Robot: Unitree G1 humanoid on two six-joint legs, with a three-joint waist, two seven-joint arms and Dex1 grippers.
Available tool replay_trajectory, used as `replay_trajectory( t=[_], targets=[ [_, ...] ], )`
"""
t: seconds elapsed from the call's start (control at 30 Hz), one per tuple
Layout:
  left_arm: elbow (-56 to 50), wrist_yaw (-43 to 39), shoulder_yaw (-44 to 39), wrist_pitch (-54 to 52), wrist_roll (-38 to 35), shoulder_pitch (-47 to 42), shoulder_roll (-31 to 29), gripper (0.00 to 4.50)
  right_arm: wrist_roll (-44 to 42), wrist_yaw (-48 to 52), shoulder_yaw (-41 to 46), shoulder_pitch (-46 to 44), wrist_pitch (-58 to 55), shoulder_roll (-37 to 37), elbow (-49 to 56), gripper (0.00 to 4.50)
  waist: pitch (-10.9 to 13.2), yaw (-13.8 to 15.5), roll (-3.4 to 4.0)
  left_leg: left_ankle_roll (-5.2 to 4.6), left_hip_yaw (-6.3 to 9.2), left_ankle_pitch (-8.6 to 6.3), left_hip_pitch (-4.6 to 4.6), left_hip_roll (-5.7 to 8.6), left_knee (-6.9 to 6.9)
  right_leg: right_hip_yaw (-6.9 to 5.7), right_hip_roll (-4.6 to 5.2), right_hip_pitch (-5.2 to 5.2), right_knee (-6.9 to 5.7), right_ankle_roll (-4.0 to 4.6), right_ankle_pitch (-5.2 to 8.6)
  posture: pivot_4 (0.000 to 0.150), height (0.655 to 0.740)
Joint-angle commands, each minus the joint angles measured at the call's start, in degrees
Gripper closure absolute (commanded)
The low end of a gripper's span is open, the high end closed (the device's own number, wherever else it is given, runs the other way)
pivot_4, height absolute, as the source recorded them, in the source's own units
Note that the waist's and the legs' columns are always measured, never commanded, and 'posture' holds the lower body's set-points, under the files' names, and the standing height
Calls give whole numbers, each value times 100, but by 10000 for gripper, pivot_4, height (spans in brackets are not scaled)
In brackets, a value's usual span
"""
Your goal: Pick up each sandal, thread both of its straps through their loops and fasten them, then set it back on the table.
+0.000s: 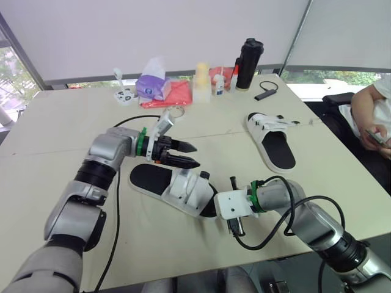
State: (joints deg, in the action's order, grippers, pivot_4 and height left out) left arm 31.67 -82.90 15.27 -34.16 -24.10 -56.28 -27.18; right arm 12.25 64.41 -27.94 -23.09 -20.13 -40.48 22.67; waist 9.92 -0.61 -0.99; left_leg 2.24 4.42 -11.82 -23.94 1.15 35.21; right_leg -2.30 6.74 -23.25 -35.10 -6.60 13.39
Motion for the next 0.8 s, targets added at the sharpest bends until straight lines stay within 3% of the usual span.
replay_trajectory(
  t=[0.03, 0.63, 0.73, 0.8],
  targets=[
    [287, -262, 89, 236, 235, -204, 223, 687, 215, -23, -171, 203, -240, -96, -209, 45000, 0, 0, 0, 0, 0, 0, 0, 0, 0, 0, 0, 1, 0, 0, 0, 1500, 7400],
    [-116, -952, 368, 221, 688, 218, 357, 687, 212, -55, -180, 271, -302, -112, -130, 45000, 0, -1, -1, 0, 4, 0, 0, 0, 1, 0, 0, 1, -2, -3, 2, 1500, 7400],
    [-201, -959, 364, 169, 674, 275, 334, 8783, 212, -54, -180, 269, -311, -109, -124, 45000, 0, -2, -1, 0, 4, 0, -1, 1, 1, 0, 0, 2, -2, -3, 2, 1500, 7400],
    [-256, -938, 335, 119, 669, 307, 345, 18809, 211, -58, -182, 268, -315, -103, -130, 45000, 0, -1, -1, 0, 4, 0, 0, 1, 1, 0, 0, 2, -2, -3, 2, 1500, 7400]
  ],
)
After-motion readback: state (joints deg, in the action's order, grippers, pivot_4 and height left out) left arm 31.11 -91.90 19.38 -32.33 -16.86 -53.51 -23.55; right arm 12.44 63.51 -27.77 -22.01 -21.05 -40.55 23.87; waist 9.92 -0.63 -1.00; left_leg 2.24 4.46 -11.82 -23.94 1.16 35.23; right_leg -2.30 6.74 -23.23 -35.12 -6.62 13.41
